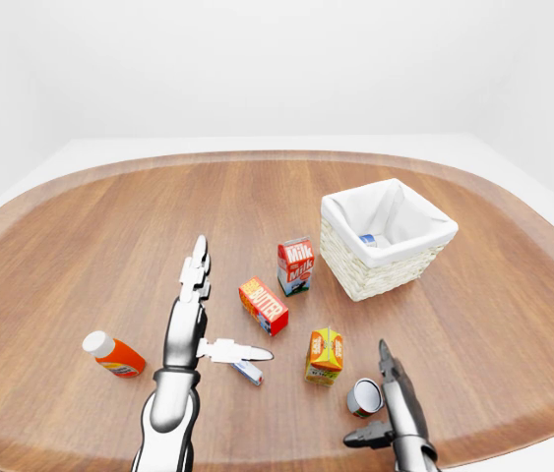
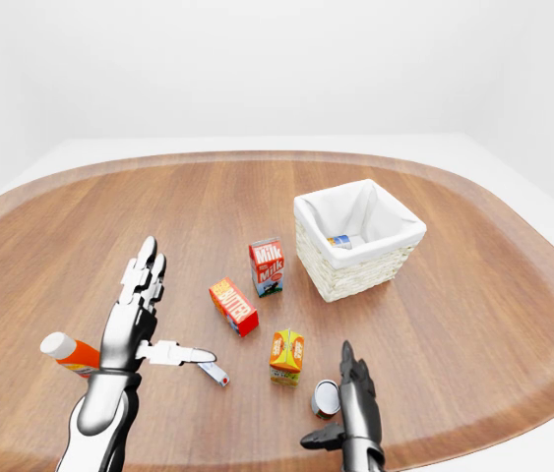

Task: Pick up the alphabet soup and the tomato sauce, and put them in the basket.

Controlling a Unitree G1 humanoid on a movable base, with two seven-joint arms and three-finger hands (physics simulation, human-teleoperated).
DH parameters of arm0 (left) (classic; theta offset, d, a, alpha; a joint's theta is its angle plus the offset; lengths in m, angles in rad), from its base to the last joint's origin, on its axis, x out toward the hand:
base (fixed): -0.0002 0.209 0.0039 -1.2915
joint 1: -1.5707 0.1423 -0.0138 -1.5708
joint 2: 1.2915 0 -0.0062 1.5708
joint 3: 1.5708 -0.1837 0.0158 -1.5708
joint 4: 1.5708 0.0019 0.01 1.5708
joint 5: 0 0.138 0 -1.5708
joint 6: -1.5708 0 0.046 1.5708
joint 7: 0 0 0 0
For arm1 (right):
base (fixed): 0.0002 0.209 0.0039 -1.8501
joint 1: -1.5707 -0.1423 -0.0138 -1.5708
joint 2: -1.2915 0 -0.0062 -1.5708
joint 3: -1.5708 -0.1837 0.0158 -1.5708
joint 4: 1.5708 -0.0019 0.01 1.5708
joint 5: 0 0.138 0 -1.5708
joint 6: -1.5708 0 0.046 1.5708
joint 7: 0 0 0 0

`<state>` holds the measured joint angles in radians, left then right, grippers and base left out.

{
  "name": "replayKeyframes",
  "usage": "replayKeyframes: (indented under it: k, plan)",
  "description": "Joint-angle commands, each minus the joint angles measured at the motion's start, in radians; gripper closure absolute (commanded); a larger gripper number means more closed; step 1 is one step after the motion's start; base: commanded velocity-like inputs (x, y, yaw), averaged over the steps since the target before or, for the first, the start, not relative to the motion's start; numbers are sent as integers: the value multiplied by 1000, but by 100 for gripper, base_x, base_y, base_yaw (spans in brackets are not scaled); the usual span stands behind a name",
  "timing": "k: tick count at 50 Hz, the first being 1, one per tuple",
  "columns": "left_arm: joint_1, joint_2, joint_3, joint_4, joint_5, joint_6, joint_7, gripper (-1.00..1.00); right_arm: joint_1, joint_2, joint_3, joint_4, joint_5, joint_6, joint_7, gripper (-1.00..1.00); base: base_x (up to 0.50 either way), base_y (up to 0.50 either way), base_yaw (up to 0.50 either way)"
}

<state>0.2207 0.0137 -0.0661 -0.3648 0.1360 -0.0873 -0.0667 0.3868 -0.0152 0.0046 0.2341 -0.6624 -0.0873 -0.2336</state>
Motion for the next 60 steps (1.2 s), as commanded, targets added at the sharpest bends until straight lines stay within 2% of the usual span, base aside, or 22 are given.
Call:
replayKeyframes:
  k: [1, 7, 9, 10, 11, 12, 29, 34, 43, 60]
  plan:
    - [-4, 0, 2, 3, -3, 0, 0, -100, 2, -8, 15, 7, -34, 0, -36, -100, 0, 0, 0]
    - [-4, 0, 2, 3, -3, 0, 0, -100, 4, -12, 23, 7, -48, 0, -50, -100, 0, 0, 0]
    - [-4, 0, 2, 3, -3, 0, 0, -100, 5, -12, 24, 9, -60, 0, -60, -54, 0, 0, 0]
    - [-4, 0, 2, 3, -3, 0, 0, -100, 7, -13, 25, 7, -63, 0, -62, -16, 0, 0, 0]
    - [-4, 0, 2, 3, -3, 0, 0, -100, 7, -13, 24, 9, -72, 0, -69, 73, 0, 0, 0]
    - [-4, 0, 2, 3, -3, 0, 0, -100, 8, -14, 25, 10, -75, 0, -73, 100, 0, 0, 0]
    - [-4, 0, 2, 3, -3, 0, 1, -100, 35, -24, 44, -41, -85, 0, -85, 100, 0, 0, 0]
    - [-4, 0, 2, 3, -3, 0, 1, -100, 106, -45, 77, -235, 56, 0, 11, 100, 0, 0, 0]
    - [-4, 0, 3, 3, -7, 0, -2, -100, 194, -71, 84, -542, 289, 0, 164, 100, 0, 0, 0]
    - [0, 1, 0, -2, -5, 0, -3, -100, 224, -27, 48, -687, 379, 0, 264, 100, 0, 0, 0]
